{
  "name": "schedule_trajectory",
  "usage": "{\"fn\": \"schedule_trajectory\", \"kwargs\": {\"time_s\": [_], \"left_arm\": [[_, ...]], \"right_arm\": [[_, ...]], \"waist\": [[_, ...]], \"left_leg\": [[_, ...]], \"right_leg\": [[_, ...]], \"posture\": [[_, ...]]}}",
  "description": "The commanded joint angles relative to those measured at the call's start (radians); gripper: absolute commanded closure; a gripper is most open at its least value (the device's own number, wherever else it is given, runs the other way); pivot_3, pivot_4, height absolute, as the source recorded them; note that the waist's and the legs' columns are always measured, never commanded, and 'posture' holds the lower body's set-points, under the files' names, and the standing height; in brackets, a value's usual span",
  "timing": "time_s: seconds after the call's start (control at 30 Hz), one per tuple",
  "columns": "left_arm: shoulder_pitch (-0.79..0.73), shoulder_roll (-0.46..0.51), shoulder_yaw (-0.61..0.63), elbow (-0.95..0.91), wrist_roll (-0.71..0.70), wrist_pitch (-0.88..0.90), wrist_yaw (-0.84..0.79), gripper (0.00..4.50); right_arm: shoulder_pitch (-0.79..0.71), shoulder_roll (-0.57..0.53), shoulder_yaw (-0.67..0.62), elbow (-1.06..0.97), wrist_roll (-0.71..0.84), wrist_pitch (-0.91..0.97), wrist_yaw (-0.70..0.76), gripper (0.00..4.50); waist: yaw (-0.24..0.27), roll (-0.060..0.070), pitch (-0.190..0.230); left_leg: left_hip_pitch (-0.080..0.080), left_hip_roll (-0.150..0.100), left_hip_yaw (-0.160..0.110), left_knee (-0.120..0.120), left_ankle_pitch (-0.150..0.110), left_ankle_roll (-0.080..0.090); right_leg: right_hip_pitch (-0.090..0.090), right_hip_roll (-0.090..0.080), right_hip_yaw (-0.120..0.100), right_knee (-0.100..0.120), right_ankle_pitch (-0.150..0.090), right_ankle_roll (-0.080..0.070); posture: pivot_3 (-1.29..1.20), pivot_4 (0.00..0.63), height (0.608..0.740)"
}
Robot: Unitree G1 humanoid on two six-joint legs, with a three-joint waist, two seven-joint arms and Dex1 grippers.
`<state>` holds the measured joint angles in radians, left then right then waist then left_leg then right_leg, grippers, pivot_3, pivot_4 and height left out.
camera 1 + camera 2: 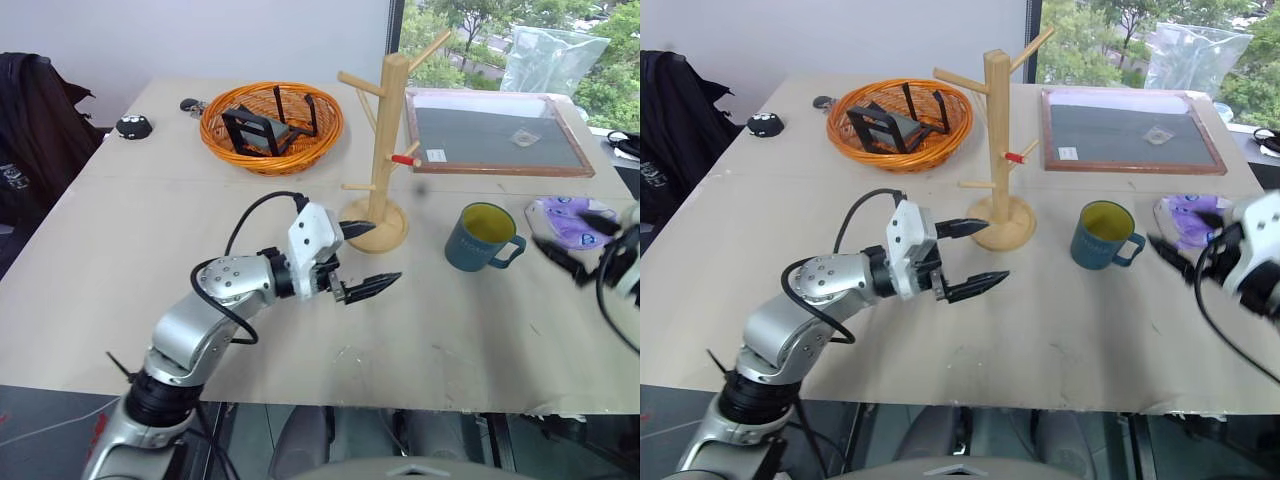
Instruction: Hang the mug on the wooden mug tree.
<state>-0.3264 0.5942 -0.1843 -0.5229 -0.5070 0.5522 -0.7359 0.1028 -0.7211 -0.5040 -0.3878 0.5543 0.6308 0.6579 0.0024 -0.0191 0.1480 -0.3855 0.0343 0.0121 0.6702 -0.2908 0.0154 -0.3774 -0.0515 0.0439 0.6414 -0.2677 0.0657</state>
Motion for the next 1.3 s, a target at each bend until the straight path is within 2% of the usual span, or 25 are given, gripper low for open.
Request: {"fn": "schedule_trajectory", "kwargs": {"time_s": [0.03,0.27,0.6,0.7,0.9,0.97,1.03,1.13,1.3], "left_arm": [[-0.024,-0.013,-0.014,-0.015,0.013,-0.004,-0.01,0.0],[-0.058,-0.032,-0.021,0.003,0.025,0.0,-0.018,0.0],[-0.062,-0.025,-0.008,-0.006,0.031,0.008,-0.031,0.0],[-0.062,-0.028,-0.006,-0.007,0.033,0.007,-0.033,0.0],[-0.064,-0.039,-0.004,-0.016,0.026,0.012,-0.031,0.0],[-0.06,-0.04,0.001,-0.021,0.025,0.015,-0.025,0.0],[-0.056,-0.049,0.009,-0.025,0.016,0.023,-0.012,0.0],[-0.034,-0.129,0.058,-0.036,-0.044,0.02,0.048,0.0],[0.043,-0.162,0.164,-0.064,-0.078,-0.059,0.064,0.0]], "right_arm": [[0.035,0.079,0.001,-0.061,-0.014,-0.026,-0.083,0.07],[-0.005,0.278,0.136,-0.004,-0.16,-0.131,-0.278,0.07],[-0.107,0.329,0.209,0.111,-0.234,-0.182,-0.328,0.07],[-0.119,0.34,0.234,0.144,-0.255,-0.193,-0.334,0.75],[-0.158,0.362,0.23,0.199,-0.262,-0.242,-0.347,3.6],[-0.162,0.356,0.224,0.195,-0.252,-0.251,-0.332,4.41],[-0.159,0.35,0.217,0.18,-0.227,-0.249,-0.309,4.41],[-0.153,0.304,0.201,0.141,-0.164,-0.238,-0.218,4.41],[-0.146,0.079,0.147,-0.021,0.035,-0.068,-0.01,4.41]], "waist": [[0.0,0.0,0.0],[-0.015,0.0,0.0],[-0.011,0.001,0.0],[-0.014,0.001,0.0],[-0.013,0.001,0.0],[-0.013,0.001,0.0],[-0.013,0.001,0.0],[-0.013,0.001,0.0],[-0.013,0.002,0.001]], "left_leg": [[0.001,-0.001,0.001,0.0,0.0,0.0],[0.002,0.0,0.001,-0.002,0.0,0.0],[0.001,-0.001,0.002,-0.002,0.0,-0.001],[0.001,-0.001,0.002,-0.002,0.001,-0.001],[0.001,-0.001,0.002,-0.002,0.0,-0.001],[0.001,-0.001,0.002,-0.002,0.0,-0.001],[0.001,-0.001,0.002,-0.002,0.0,-0.001],[0.0,-0.001,0.001,-0.001,0.0,-0.001],[0.0,-0.001,0.001,-0.002,0.0,0.0]], "right_leg": [[0.001,-0.001,0.001,0.0,0.0,0.0],[-0.001,0.001,0.002,0.001,0.0,0.0],[-0.002,0.0,0.002,0.0,0.0,0.0],[-0.002,0.0,0.002,0.0,0.0,0.0],[-0.002,0.0,0.002,0.001,0.0,0.0],[-0.002,0.0,0.002,0.001,0.0,0.0],[-0.002,0.0,0.002,0.001,0.0,0.0],[-0.002,0.0,0.002,0.001,0.0,0.0],[-0.002,0.0,0.002,0.0,0.0,0.0]], "posture": [[0.0,0.15,0.737],[0.0,0.15,0.737],[0.0,0.15,0.737],[0.0,0.15,0.737],[0.0,0.15,0.737],[0.0,0.15,0.737],[0.0,0.15,0.737],[0.0,0.15,0.737],[0.0,0.15,0.737]]}}
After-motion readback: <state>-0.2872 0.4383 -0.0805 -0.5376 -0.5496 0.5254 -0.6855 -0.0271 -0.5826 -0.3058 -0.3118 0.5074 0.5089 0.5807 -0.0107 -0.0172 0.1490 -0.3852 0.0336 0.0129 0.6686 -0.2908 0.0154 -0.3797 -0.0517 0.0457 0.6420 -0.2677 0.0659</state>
